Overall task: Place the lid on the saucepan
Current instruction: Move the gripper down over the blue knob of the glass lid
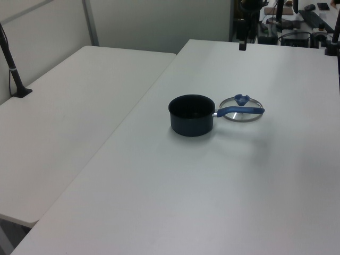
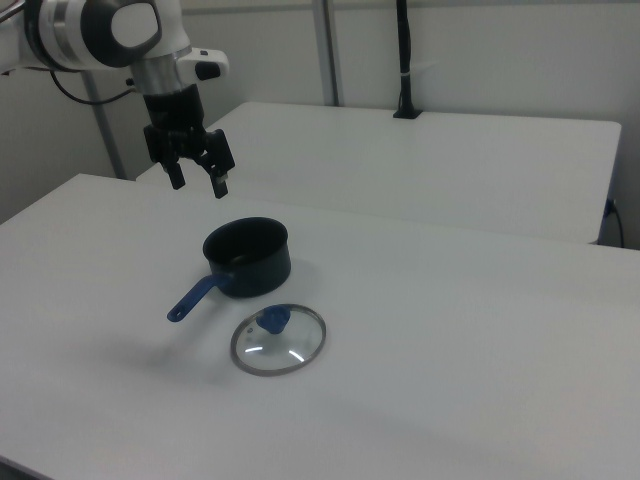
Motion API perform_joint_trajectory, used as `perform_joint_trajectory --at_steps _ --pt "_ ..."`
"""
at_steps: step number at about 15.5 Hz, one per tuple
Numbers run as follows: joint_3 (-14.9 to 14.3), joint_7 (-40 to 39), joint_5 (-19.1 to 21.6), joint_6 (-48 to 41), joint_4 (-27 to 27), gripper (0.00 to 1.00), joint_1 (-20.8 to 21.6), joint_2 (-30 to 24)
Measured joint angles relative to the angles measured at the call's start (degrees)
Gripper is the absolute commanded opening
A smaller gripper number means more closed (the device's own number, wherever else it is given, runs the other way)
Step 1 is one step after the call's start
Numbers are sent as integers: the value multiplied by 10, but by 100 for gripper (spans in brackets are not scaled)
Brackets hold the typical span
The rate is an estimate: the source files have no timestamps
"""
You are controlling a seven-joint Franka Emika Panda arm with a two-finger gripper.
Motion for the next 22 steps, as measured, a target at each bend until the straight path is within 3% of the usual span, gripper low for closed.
perform_joint_trajectory --at_steps 11,14,17,22 --pt "0 -3 -2 0 -5 100 -12 2" --pt "0 -62 -2 0 -13 100 -23 3" --pt "-1 -127 -2 12 -51 100 -53 4" --pt "-1 -145 -2 118 -132 100 -88 21"
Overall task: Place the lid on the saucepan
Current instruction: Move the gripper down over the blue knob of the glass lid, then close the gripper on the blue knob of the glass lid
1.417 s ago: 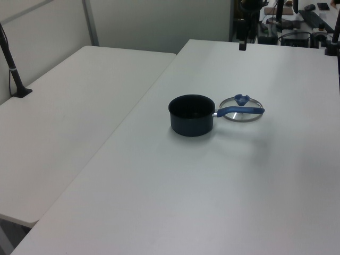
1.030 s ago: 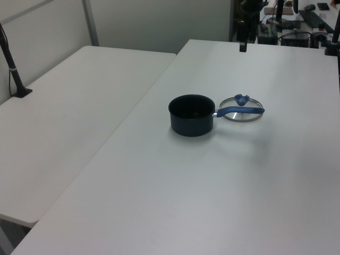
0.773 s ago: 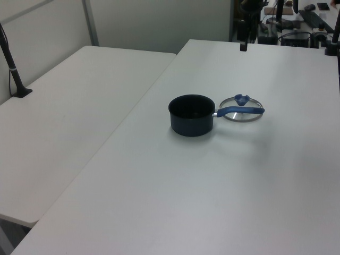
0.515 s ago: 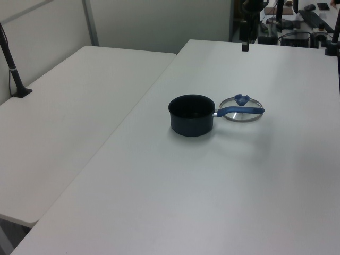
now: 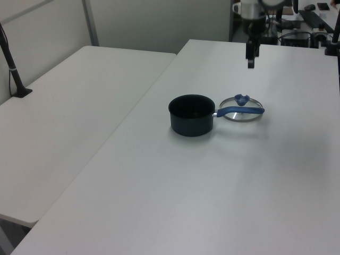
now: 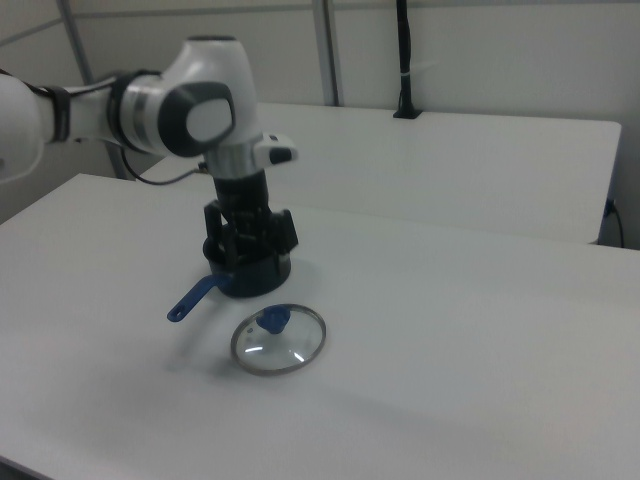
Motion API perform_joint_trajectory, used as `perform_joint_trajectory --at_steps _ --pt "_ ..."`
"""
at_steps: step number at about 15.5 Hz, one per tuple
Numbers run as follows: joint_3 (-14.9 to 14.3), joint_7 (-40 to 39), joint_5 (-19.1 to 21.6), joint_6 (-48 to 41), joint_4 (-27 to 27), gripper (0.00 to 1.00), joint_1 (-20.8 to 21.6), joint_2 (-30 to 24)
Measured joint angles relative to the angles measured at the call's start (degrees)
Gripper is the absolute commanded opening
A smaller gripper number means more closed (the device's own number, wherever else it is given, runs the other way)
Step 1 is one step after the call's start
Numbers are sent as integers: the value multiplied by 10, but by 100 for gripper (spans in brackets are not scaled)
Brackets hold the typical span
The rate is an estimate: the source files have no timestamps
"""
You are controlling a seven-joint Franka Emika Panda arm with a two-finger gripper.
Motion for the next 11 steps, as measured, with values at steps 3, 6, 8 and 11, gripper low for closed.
perform_joint_trajectory --at_steps 3,6,8,11 --pt "0 -1 0 45 -20 100 -9 39" --pt "0 1 0 107 -39 100 -9 75" --pt "0 4 0 132 -48 100 -9 88" --pt "2 29 0 168 -58 100 -8 98"
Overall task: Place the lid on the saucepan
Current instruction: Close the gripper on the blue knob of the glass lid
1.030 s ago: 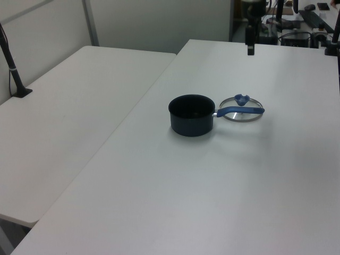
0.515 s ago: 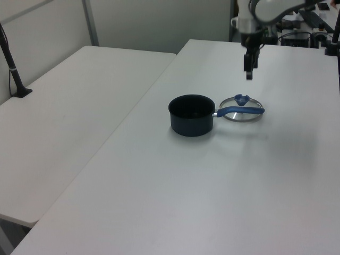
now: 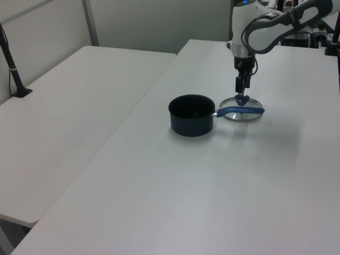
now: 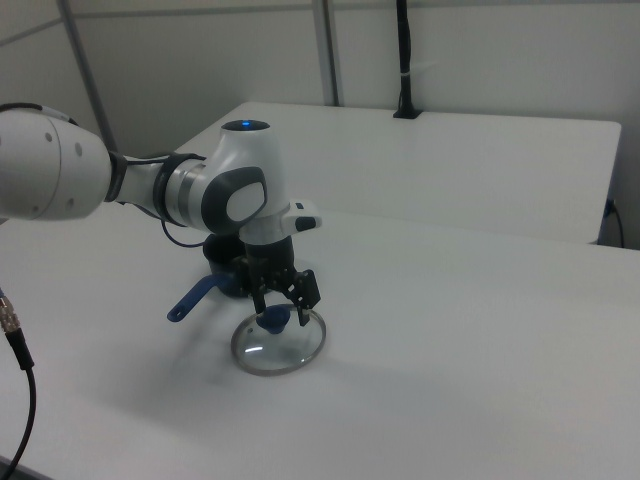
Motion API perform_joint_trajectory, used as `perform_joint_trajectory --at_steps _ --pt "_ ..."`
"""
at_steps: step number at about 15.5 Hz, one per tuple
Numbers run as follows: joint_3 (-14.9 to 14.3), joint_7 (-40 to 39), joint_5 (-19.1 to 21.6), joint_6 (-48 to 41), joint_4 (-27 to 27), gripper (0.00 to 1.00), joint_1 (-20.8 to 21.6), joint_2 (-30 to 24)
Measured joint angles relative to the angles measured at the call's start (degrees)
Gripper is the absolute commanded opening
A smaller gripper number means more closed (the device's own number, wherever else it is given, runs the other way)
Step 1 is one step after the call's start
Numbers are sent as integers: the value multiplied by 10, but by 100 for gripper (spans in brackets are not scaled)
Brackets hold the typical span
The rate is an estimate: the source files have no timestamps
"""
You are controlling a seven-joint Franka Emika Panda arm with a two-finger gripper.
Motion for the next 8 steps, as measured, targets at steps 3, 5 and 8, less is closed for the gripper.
perform_joint_trajectory --at_steps 3,5,8 --pt "2 12 0 6 -1 100 0 3" --pt "4 14 0 6 -1 96 1 3" --pt "6 15 1 6 -5 83 7 3"
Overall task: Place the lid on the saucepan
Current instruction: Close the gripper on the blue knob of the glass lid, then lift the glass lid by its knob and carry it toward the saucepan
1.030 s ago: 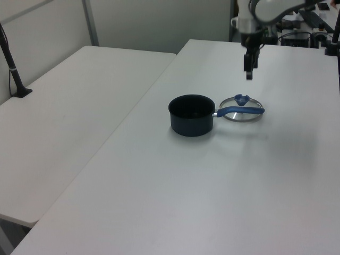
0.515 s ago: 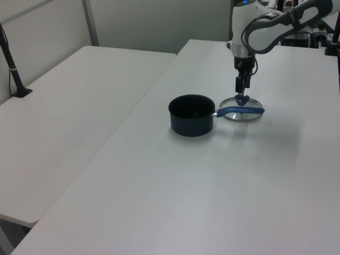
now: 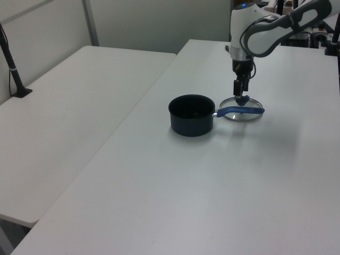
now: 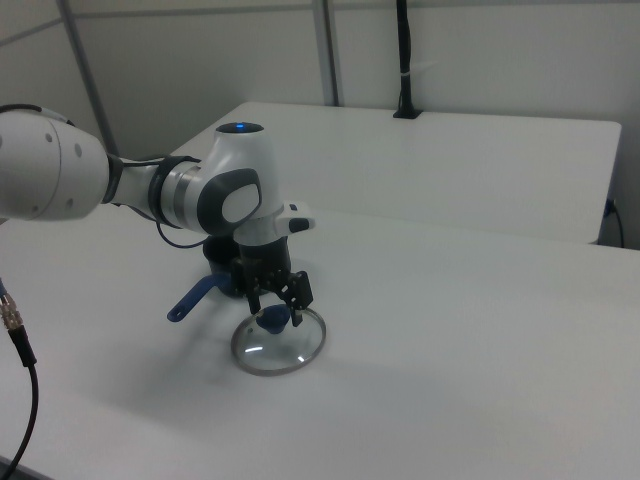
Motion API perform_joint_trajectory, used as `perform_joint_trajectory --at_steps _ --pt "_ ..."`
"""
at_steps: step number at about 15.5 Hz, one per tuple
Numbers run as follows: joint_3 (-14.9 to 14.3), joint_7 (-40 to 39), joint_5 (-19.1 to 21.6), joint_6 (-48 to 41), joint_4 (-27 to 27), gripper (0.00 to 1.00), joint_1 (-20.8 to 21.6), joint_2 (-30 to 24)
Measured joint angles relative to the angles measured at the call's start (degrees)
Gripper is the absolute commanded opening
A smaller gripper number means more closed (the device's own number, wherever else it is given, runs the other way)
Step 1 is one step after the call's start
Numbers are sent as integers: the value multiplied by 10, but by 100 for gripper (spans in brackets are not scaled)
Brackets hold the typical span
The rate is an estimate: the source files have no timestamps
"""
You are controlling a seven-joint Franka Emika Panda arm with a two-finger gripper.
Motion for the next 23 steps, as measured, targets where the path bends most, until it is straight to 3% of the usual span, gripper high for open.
perform_joint_trajectory --at_steps 1,4,6,12,19,23 --pt "0 0 0 0 -2 80 2 0" --pt "0 1 0 0 -5 56 3 2" --pt "0 1 0 0 -6 52 5 3" --pt "-2 4 1 -4 16 52 -1 1" --pt "-3 11 36 -48 141 52 -4 0" --pt "0 52 45 -48 188 52 33 12"
